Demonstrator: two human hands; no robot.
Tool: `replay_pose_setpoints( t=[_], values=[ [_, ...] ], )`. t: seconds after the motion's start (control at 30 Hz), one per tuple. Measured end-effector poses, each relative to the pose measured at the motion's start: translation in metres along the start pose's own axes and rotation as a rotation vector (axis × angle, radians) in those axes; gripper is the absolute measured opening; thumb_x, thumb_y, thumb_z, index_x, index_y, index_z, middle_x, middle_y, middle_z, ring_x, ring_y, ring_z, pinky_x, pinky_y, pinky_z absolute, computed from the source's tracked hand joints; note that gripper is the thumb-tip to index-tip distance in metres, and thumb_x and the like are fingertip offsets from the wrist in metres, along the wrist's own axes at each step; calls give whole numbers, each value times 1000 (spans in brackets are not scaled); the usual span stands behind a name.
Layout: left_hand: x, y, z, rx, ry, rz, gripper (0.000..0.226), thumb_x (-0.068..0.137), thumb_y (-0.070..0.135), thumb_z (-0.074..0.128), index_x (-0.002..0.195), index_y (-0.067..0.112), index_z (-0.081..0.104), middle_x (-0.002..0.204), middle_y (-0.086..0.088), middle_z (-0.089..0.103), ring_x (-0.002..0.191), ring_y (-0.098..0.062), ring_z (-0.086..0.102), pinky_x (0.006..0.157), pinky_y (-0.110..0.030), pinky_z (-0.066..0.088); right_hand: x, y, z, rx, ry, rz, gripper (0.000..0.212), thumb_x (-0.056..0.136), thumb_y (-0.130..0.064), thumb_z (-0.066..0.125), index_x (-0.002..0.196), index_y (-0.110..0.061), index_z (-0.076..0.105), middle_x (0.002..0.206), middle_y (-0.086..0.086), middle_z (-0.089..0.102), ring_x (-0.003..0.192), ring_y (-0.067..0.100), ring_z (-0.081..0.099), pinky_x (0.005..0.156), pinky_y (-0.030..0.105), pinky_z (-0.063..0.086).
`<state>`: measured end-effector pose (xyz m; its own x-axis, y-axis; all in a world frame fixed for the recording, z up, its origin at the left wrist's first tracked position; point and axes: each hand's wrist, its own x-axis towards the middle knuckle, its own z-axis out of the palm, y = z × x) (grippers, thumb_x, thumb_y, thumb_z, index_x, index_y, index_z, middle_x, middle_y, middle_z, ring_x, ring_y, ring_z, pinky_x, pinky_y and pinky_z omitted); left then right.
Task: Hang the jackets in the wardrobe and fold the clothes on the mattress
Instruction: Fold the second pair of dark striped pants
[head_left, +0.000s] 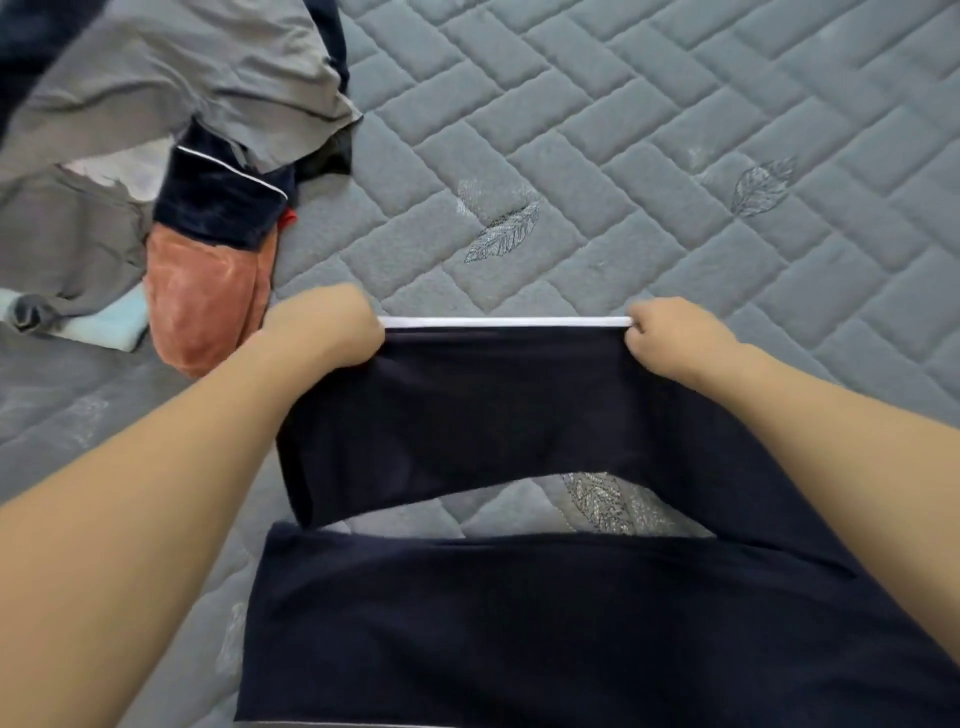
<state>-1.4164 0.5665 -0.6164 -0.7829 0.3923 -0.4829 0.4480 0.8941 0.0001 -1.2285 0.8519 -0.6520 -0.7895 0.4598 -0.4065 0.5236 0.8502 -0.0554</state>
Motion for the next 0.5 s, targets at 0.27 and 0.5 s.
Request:
replay_pose_setpoints(
  t=[0.27,0.5],
  values=[
    [9,21,84,304,236,230,67,78,28,60,139,17,35,138,-12,36,123,-34,38,107,-51,31,-23,-23,69,-21,370,-4,45,66,-10,61,110,-4,54,110,21,49,94,40,51,77,48,44],
    [-5,39,165,424,251,315,39,76,16,62,110,19,43,112,-8,48,90,-28,45,79,-41,40,-81,-11,146,-271,-34,115,39,79,-25,59,112,-18,39,115,5,48,104,29,50,78,38,39]
  ],
)
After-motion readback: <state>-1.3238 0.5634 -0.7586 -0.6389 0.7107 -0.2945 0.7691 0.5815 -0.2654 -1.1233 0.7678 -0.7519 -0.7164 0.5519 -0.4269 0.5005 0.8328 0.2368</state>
